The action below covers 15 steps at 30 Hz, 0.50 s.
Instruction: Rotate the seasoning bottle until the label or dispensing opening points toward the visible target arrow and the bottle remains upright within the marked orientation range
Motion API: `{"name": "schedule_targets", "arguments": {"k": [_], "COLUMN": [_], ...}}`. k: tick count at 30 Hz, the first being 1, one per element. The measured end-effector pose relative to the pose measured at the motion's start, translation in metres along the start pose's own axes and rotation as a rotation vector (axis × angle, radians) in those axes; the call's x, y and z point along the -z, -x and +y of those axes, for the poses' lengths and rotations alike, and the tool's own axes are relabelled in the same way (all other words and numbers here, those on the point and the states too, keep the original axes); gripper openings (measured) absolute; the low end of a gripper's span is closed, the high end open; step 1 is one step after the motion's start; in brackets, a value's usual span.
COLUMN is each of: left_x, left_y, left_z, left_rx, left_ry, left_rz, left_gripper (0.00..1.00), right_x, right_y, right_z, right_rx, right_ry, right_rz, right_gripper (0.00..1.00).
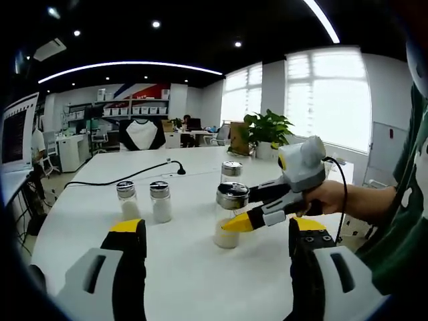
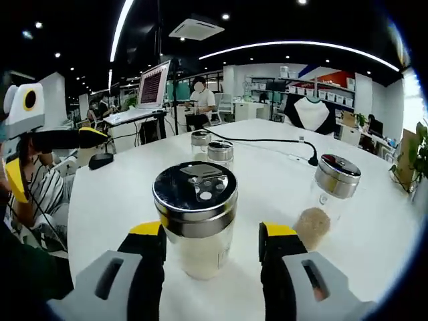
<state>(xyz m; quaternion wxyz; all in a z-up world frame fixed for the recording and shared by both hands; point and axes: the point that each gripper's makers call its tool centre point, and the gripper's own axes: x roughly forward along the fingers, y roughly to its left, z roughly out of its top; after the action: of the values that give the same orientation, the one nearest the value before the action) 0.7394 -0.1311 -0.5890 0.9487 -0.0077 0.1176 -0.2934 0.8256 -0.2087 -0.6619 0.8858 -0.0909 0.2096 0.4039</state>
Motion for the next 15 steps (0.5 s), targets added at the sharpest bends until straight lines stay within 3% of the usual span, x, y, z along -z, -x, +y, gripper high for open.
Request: {"name": "schedule_targets", "arguments": {"k": [9, 15], "left_x": [-0.001, -0.002], "left_y": [0.000, 0.000], "left_z": [0.000, -0.001], "left_rx": [0.001, -0.001], "left_ry": [-0.004, -0.004], "left_rz": [-0.001, 0.000], "left_gripper": [0.93, 0.92], "right_x": [-0.010, -0.014], "right_y": [0.005, 0.003], "right_z": [0.023, 0.024], "right_rx": [-0.225, -0.303], "right_ry": [-0.016, 0.022], "right_rz": [-0.057, -0.089], "right_gripper": [0.58, 0.59]}}
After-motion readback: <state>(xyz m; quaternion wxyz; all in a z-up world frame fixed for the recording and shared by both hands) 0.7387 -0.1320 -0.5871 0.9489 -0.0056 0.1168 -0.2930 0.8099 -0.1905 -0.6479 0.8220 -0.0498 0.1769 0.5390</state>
